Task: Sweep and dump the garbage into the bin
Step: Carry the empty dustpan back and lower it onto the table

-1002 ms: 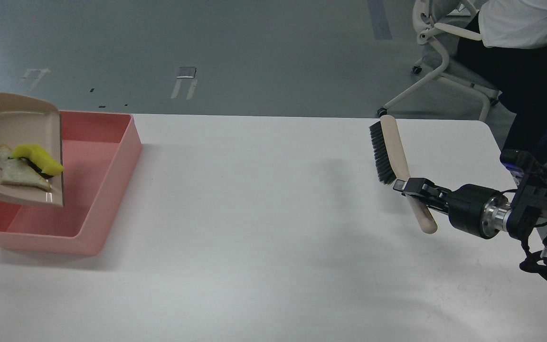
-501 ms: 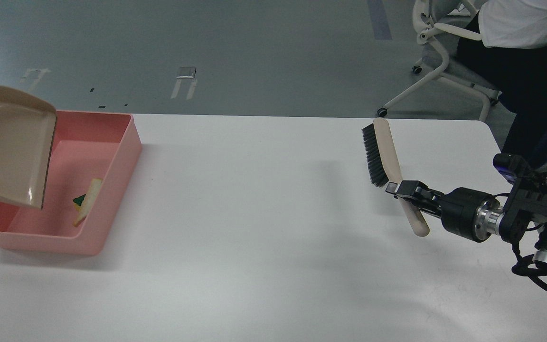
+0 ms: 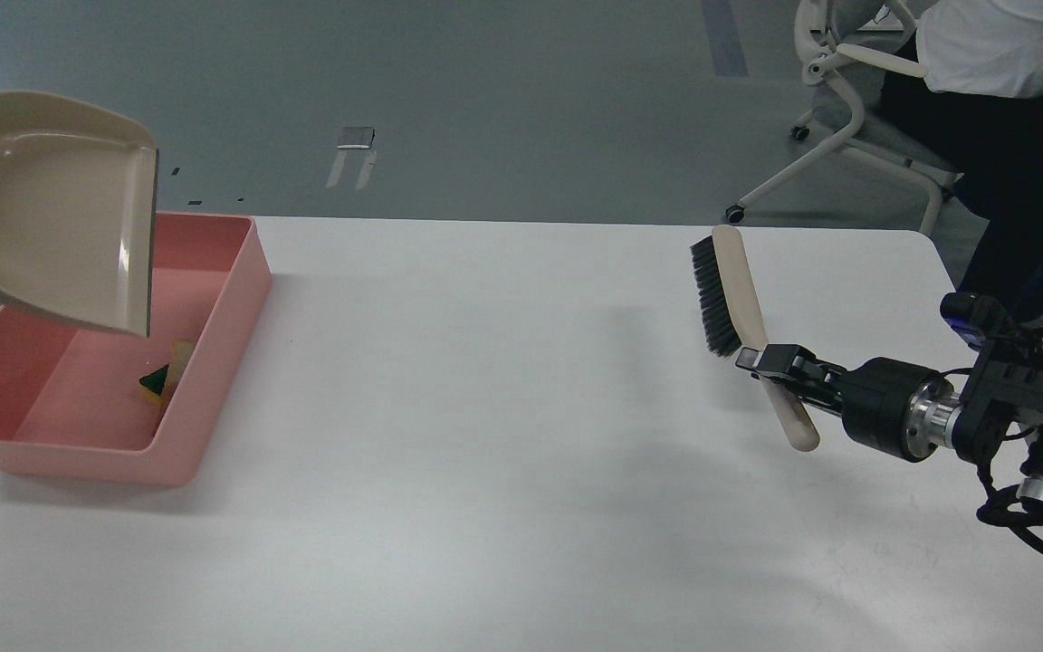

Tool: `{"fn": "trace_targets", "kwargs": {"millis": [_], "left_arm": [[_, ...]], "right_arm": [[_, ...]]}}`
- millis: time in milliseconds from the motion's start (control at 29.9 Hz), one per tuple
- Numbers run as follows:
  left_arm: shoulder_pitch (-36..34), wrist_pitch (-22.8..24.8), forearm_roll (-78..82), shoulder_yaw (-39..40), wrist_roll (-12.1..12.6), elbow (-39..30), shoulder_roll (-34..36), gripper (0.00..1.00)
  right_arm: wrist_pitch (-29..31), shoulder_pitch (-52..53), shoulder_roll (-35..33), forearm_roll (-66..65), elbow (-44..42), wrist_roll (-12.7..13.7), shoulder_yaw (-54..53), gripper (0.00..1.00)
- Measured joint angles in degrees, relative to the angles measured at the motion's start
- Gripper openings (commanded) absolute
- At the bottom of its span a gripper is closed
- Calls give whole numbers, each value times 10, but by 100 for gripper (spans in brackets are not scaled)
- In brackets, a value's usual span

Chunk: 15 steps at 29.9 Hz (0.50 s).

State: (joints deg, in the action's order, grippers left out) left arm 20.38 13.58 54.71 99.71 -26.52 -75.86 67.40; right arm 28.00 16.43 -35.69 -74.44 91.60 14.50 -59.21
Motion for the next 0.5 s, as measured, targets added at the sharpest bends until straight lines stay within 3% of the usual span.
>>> {"fn": "trace_targets", "kwargs": {"millis": [200,334,501], "left_arm": [[0,25,-90,15,84,-73,-46,3],[5,23,-92,10,140,-167,-110,3],[-10,20,-57,-24,216,-212,-201,3]], "right_arm": [[0,-1,-40,0,2,0,-7,0],[0,-2,-68,0,2,0,-9,0],[0,-8,-93,0,-3,-3,-11,0]]}}
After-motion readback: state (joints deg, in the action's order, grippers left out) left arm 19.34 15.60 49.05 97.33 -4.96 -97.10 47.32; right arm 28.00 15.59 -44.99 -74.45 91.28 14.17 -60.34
